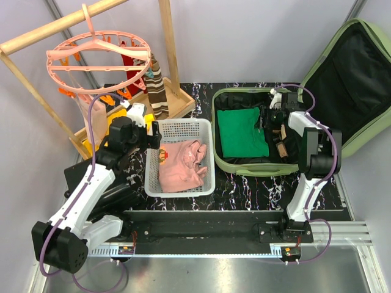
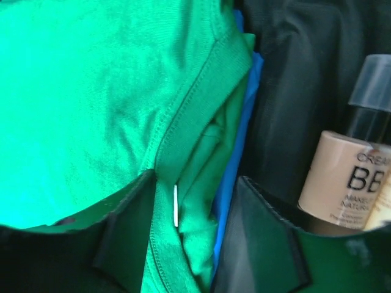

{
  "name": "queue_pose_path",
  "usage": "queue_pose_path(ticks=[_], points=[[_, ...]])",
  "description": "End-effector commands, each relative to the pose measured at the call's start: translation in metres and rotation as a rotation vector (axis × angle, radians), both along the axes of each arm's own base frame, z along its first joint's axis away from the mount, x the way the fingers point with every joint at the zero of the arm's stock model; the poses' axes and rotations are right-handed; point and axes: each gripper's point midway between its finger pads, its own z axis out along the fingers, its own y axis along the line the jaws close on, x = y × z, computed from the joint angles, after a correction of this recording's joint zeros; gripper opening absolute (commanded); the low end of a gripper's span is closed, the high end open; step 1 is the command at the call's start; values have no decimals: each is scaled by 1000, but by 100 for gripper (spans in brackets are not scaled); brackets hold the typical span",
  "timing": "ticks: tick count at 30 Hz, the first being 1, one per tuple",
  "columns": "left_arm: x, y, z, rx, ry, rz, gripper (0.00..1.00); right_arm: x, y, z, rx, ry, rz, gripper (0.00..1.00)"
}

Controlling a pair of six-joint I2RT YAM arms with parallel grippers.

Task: Open, take out, and arrange the luggage
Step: Pick up the object with the right arm

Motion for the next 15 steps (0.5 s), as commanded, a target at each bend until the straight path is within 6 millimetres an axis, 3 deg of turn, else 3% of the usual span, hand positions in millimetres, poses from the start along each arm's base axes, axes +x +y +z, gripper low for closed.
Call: queue_pose_path(ticks=[1,6,15], points=[[8,-5,8,-7,-46,-15,99,9,10,8,28,-59,65,56],[8,-5,8,-7,-48,-16,99,4,17,5,72,-40,70,51],[7,-3,9,-4,-50,-11,99,-11,21,7,104,-10,66,57]])
